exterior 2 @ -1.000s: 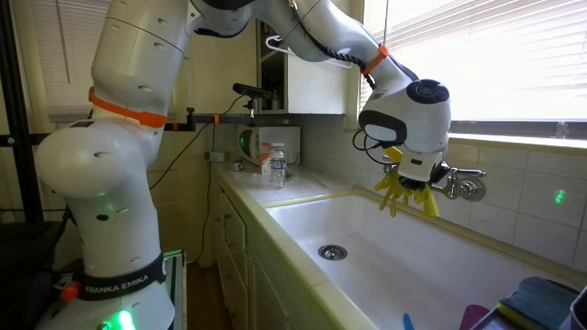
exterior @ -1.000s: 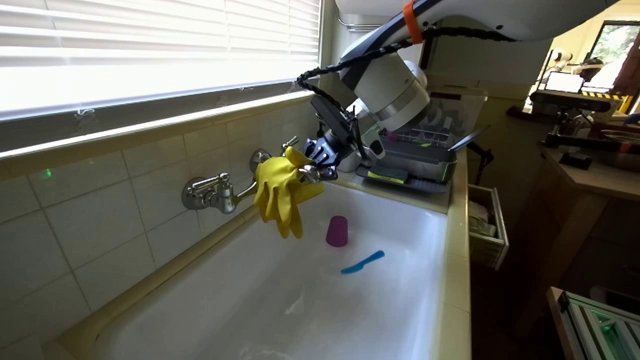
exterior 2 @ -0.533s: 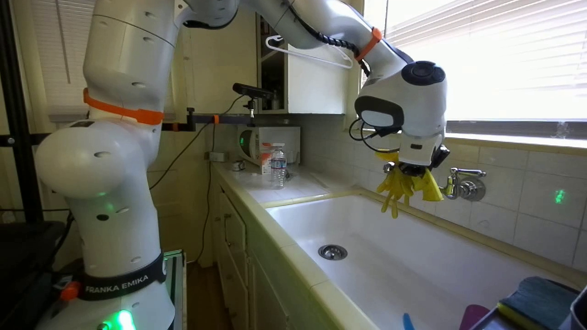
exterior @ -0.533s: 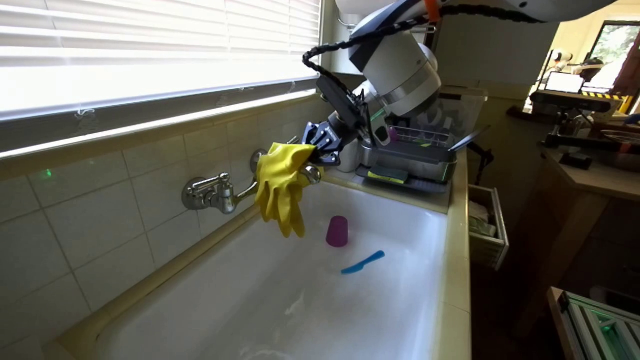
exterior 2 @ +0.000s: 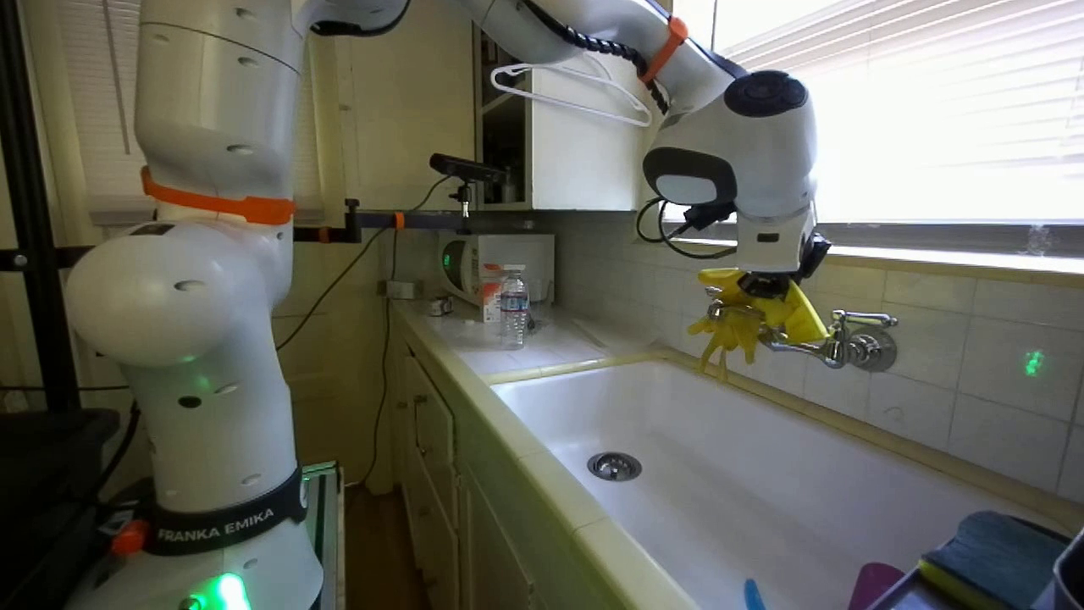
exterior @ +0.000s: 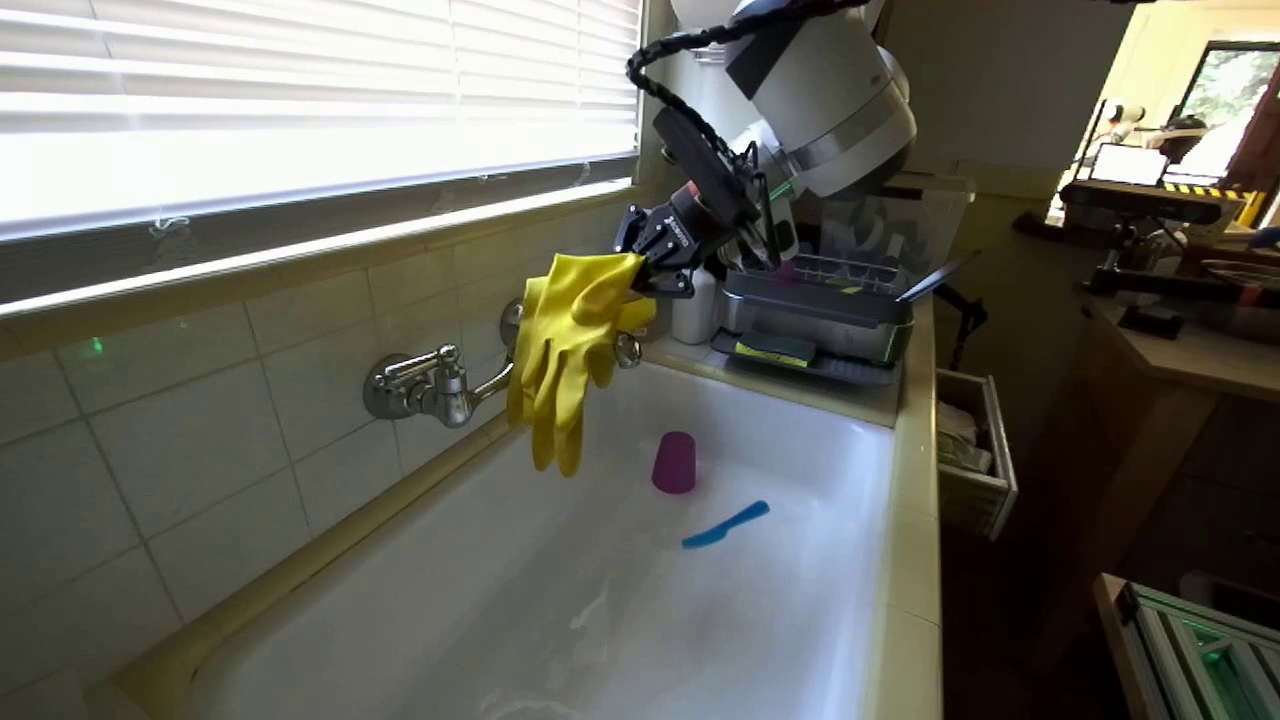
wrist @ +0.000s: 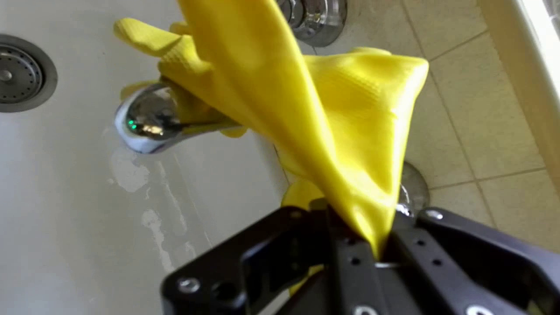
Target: Take the gloves off the tap
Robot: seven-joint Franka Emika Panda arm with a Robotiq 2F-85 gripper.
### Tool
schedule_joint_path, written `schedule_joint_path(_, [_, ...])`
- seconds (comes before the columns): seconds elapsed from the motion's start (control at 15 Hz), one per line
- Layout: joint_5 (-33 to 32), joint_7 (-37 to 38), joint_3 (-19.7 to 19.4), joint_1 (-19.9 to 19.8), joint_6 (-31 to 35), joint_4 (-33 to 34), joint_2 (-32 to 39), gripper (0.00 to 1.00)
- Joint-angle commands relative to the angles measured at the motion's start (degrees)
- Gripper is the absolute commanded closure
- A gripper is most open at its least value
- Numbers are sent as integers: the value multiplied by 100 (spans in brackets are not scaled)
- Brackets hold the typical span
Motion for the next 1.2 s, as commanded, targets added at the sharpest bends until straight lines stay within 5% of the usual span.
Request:
schedule_joint_path(0.0, [-130,-227,-37,73,224,-334,-422,99])
schedule_joint_path(1.13, [-2042,-339,-91,-146,-547,-1456,-2033,99])
